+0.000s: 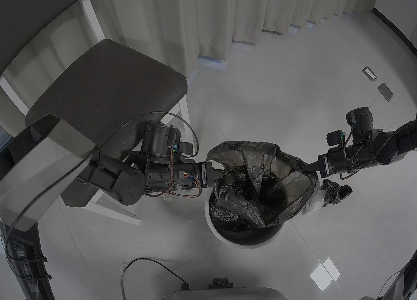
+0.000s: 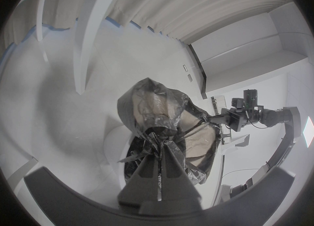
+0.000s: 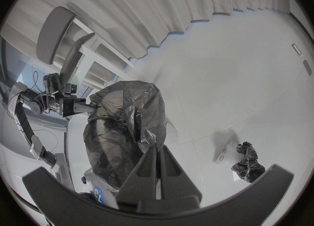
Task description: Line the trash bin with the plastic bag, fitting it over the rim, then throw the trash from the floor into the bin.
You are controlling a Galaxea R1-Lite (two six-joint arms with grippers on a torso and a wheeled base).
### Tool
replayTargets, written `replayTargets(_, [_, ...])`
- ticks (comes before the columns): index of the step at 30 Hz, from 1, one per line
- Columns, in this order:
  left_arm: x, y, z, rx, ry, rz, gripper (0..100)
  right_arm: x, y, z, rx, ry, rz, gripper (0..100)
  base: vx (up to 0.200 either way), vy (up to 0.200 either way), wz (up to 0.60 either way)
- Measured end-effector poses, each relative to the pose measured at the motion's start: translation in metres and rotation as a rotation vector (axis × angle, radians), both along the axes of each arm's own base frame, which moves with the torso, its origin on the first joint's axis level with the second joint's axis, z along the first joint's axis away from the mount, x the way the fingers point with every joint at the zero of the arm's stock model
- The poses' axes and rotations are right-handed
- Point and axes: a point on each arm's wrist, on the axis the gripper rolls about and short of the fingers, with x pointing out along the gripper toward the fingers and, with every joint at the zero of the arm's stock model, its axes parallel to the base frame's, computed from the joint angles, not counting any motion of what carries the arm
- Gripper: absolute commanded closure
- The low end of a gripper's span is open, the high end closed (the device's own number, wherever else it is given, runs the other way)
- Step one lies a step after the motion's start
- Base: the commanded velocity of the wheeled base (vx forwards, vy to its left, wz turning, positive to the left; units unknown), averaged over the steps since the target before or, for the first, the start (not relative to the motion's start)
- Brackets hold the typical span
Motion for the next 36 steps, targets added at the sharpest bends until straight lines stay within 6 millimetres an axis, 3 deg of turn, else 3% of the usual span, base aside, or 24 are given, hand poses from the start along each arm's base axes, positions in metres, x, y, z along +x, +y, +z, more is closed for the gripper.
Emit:
replayTargets(6, [0.001,-0.01,-0.001,-0.003,-0.011,-0.014,100,0.005,0.0,-0.008,-0.002,0.016,0.0,100,0.0,0.0,0.0])
replayTargets(14, [0.003,-0.007,0.0,0.001,-0.015,0.001,100,0.01,0.003,-0.011,-0.002,0.018,0.006,100,0.0,0.0,0.0])
replayTargets(15, [0.003,-0.006,0.0,0.0,-0.016,0.004,100,0.011,0.003,-0.011,-0.004,0.015,0.008,0,0.0,0.0,0.0])
replayTargets(21, [0.003,-0.002,0.006,0.001,-0.029,0.025,100,0.011,-0.001,-0.013,-0.02,0.012,0.012,0,0.0,0.0,0.0])
replayTargets(30, [-0.003,0.001,0.002,0.019,-0.014,0.034,100,0.011,-0.03,-0.005,-0.075,-0.057,-0.005,0,0.0,0.0,0.0])
replayTargets(33, [-0.006,0.002,0.001,0.025,-0.009,0.033,100,0.004,-0.024,0.004,-0.076,-0.075,0.014,0,0.0,0.0,0.0])
replayTargets(36, [-0.009,0.003,0.001,0.029,-0.006,0.033,100,-0.008,-0.004,0.011,-0.075,-0.085,0.073,0,0.0,0.0,0.0])
